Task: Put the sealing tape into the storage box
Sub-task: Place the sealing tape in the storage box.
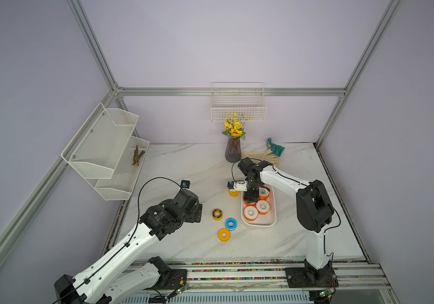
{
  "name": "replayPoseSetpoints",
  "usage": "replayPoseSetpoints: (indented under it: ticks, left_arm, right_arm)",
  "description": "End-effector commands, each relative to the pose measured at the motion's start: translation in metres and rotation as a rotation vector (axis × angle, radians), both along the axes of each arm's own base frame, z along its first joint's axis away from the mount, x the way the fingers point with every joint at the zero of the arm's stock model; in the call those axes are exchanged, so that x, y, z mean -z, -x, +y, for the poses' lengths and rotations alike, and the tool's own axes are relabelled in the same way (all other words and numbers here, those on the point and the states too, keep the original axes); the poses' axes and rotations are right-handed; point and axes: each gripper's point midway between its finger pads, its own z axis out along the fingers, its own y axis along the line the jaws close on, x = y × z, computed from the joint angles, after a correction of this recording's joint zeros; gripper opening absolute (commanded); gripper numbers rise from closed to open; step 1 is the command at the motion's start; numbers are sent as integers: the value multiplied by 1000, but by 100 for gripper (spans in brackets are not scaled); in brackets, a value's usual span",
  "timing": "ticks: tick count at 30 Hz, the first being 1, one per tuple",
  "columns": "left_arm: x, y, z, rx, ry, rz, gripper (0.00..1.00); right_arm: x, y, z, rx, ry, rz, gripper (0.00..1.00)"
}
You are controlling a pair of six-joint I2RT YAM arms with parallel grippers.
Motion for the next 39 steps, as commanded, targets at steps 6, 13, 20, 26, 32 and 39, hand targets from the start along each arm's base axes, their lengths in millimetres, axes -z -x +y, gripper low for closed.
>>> replayPoseSetpoints:
  ticks: [6,13,20,26,32,39]
  left_arm:
    - [-1,-3,0,0,1,-16,100]
    - [-2,-3,1,-1,4,-19,100]
    - [-2,-3,0,1,3,-17,100]
    - [-2,-3,0,1,2,-15,100]
    - [-2,-3,0,1,3,-16,100]
    - [-2,-3,0,1,1,-15,100]
  right_arm:
    - [-2,-1,-6,26,3,4,77]
    - [-5,0,-7,34,-4,1,78]
    - [-7,1,-7,36,-10,-3,82]
    - [-8,0,-8,48,-7,-8,82]
    - [-12,2,-7,49,-19,-6,81]
    - [-12,5,-11,51,-6,-1,80]
